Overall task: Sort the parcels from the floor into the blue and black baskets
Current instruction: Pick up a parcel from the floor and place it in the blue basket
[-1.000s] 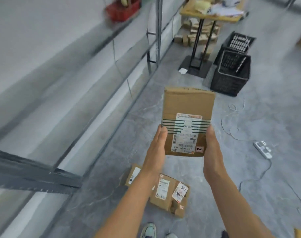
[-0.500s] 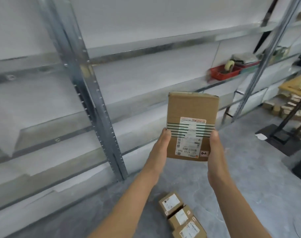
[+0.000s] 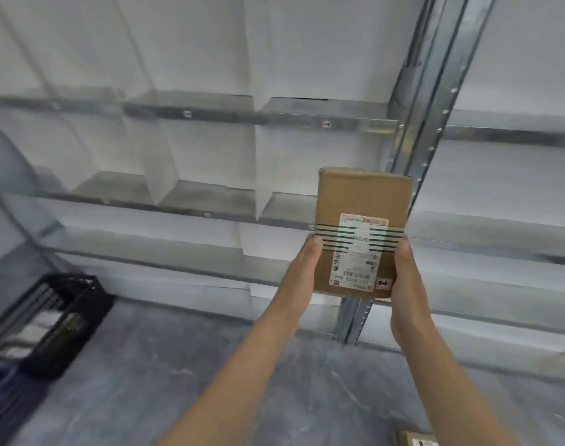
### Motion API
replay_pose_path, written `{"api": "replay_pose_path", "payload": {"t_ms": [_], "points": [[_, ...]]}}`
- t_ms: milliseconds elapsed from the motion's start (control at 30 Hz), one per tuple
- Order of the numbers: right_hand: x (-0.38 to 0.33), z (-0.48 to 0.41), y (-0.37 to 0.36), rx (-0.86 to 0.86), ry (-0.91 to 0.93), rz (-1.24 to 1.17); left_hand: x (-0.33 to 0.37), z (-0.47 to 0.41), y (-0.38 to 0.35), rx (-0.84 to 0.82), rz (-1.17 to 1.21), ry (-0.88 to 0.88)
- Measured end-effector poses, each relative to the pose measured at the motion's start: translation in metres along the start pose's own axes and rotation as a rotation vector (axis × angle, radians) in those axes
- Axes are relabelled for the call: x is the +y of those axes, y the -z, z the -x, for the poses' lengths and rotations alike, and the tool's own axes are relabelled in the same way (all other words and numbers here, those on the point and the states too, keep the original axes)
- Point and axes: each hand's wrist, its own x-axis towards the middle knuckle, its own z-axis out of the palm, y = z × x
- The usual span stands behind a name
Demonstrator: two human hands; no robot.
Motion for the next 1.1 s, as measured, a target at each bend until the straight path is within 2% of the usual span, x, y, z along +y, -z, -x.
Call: {"api": "replay_pose_path", "payload": {"t_ms": [200,433,667,1100], "points": [[0.002,0.014,-0.171,-0.253,-0.026,0.009,-0.013,0.029,0.156,0.281,0.060,0.013],[0.013,0.053,-0.328,-0.528,-0.059,0.022,-0.034,0.077,0.294,0.604,0.100,0.074],[0.030,0.083,-0.449,-0.793,-0.084,0.045,-0.057,0.115,0.384,0.884,0.217,0.131],[0.070,0.095,-0.649,-1.251,-0.184,0.122,-0.095,0.125,0.520,1.342,0.347,0.245]]}}
